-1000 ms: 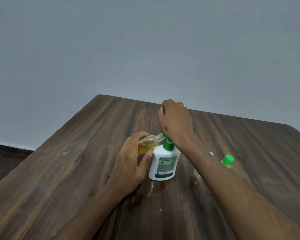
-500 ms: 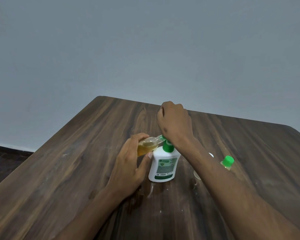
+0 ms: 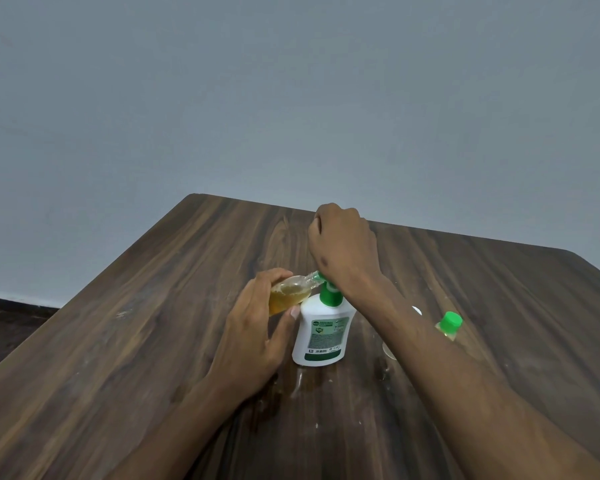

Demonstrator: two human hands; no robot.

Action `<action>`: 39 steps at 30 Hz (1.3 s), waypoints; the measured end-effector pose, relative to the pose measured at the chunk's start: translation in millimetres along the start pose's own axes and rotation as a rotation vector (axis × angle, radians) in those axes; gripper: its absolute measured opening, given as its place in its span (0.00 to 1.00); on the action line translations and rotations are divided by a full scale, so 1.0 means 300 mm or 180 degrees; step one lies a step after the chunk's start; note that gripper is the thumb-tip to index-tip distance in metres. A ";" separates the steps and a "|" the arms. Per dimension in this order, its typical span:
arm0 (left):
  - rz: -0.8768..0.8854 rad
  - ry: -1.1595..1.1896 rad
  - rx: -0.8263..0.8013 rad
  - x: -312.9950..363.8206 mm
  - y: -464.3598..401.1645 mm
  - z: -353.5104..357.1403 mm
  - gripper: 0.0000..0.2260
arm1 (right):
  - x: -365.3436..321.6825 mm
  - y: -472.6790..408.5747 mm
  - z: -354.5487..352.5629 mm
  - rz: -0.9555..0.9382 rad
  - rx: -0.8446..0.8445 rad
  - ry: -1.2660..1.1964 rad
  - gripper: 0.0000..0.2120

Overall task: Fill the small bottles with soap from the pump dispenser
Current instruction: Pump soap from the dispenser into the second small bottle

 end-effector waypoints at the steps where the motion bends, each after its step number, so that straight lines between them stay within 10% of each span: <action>1: -0.0004 0.0002 0.0003 -0.002 0.000 0.000 0.16 | 0.002 0.002 0.003 0.0009 0.0007 -0.0029 0.11; 39: -0.0011 -0.0012 -0.0003 -0.001 -0.002 0.000 0.17 | 0.010 -0.004 0.011 0.0001 0.0015 0.0008 0.11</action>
Point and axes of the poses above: each hand's wrist, its own y-axis away from the middle knuckle, its own z-axis out of the palm, x = y × z, the point moved 9 cm from there along -y, towards the middle knuckle, and after that the axes turned 4 degrees about z, right-handed, at the moved point
